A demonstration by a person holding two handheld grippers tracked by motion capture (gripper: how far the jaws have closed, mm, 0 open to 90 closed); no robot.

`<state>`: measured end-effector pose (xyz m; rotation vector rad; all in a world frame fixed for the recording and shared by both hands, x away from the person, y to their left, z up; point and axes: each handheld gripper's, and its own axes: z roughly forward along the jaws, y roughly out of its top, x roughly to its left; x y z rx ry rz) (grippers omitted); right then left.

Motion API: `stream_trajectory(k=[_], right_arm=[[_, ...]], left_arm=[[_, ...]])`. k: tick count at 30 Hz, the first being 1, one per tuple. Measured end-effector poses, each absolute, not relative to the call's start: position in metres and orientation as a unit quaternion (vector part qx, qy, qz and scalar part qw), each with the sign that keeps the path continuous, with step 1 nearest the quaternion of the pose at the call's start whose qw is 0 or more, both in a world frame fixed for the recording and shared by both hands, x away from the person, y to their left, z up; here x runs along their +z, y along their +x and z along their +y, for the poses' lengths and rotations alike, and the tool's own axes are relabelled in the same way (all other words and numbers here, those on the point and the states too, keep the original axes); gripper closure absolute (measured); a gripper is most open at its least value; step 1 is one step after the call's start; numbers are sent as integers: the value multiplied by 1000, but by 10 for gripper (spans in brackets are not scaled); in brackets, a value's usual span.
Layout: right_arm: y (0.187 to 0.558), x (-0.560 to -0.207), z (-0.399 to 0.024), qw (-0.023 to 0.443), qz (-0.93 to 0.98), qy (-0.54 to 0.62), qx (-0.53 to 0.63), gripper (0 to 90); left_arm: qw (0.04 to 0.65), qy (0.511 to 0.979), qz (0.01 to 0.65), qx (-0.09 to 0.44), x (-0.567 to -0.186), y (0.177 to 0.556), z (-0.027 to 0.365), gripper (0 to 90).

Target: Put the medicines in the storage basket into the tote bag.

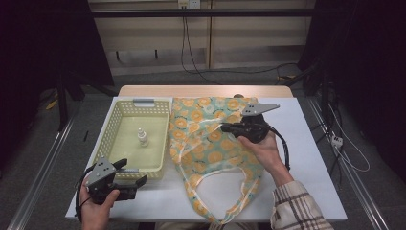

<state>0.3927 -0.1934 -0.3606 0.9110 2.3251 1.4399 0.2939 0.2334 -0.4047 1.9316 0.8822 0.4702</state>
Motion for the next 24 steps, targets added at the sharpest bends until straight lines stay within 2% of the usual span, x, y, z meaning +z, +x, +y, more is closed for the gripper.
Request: stream_trajectory(k=[7, 15, 18, 24], right_arm=[[391, -364, -193, 126, 803, 312, 492, 900], [391, -368, -190, 123, 806, 311, 489, 900], [392, -368, -191, 123, 804, 314, 489, 900], [392, -368, -192, 122, 804, 314, 490, 900]], left_arm=[[445, 792, 365, 204, -396, 308, 226, 94], [441, 794, 370, 195, -388, 328, 229, 129], [437, 800, 371, 179, -386, 337, 230, 116], [430, 800, 375, 186, -384, 352, 232, 105]])
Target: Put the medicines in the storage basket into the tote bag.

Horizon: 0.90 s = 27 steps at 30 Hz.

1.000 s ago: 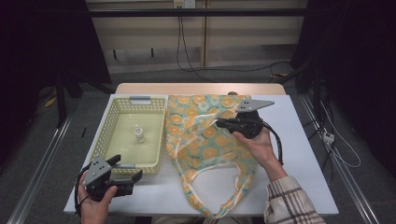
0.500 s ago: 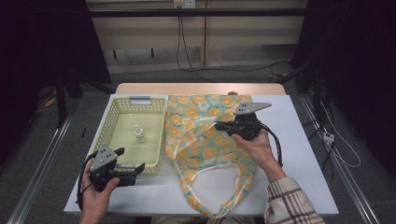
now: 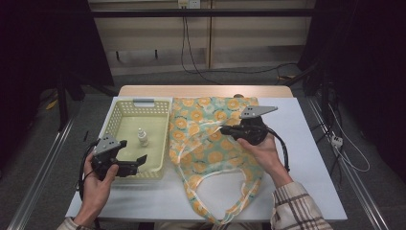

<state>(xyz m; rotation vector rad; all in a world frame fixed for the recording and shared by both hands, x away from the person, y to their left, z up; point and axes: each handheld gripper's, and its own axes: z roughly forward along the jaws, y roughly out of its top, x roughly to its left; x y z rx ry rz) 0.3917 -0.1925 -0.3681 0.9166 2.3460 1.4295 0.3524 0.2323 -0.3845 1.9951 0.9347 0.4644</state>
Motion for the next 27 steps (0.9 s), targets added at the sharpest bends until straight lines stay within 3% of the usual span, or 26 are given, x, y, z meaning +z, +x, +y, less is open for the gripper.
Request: stream_trajectory(k=[7, 18, 27], right_arm=[[391, -368, -192, 120, 805, 313, 490, 900], [392, -370, -192, 118, 804, 314, 491, 900], [392, -370, -191, 117, 806, 312, 490, 900]], left_arm=[[434, 801, 375, 175, -381, 373, 236, 66], [398, 821, 382, 148, -381, 403, 230, 88], [375, 832, 372, 169, -382, 423, 218, 120]])
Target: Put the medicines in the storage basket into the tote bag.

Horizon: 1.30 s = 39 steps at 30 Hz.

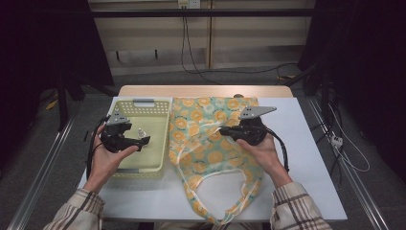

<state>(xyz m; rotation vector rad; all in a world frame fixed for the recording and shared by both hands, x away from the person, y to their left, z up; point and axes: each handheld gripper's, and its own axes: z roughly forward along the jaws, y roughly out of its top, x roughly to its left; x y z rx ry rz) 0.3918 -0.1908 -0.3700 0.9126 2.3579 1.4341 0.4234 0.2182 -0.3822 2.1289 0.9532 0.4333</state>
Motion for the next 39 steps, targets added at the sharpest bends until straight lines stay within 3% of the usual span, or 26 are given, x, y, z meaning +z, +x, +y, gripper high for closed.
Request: stream_trajectory(k=[7, 10, 16, 29, 39], right_arm=[[392, -371, -191, 116, 806, 312, 489, 900], [392, -371, -191, 116, 807, 311, 489, 900], [393, -372, -190, 114, 808, 309, 488, 900], [393, -372, -190, 116, 811, 308, 484, 900], [394, -373, -189, 115, 812, 307, 483, 900]], left_arm=[[349, 838, 389, 154, -398, 443, 216, 168], [336, 846, 389, 139, -401, 449, 215, 273], [308, 852, 402, 132, -408, 459, 213, 309], [264, 871, 403, 99, -423, 467, 213, 572], [260, 871, 404, 100, -422, 467, 213, 603]])
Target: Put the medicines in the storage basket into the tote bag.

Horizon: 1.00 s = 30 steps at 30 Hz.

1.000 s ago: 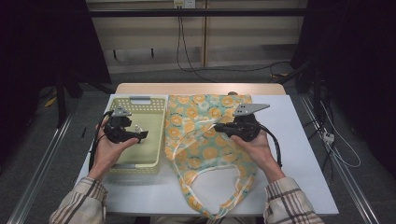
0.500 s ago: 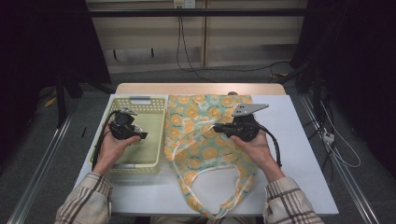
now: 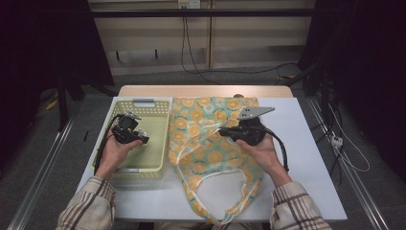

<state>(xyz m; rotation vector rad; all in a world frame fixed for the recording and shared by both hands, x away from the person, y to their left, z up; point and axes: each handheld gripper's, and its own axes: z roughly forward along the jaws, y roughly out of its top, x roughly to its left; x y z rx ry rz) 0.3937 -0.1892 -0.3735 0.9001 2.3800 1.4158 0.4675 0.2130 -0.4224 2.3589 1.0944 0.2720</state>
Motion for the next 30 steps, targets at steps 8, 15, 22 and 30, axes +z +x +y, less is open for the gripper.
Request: stream_trajectory(k=[8, 15, 22, 30], right_arm=[[394, -374, -190, 114, 811, 309, 484, 900], [395, -374, -191, 114, 809, 311, 485, 900], [395, -374, -190, 113, 809, 311, 485, 900], [395, -374, -191, 115, 808, 311, 487, 900]], left_arm=[[285, 857, 415, 108, -418, 467, 217, 605], [317, 851, 398, 129, -400, 457, 214, 605], [356, 837, 395, 128, -386, 446, 215, 605], [397, 825, 378, 138, -372, 430, 216, 605]])
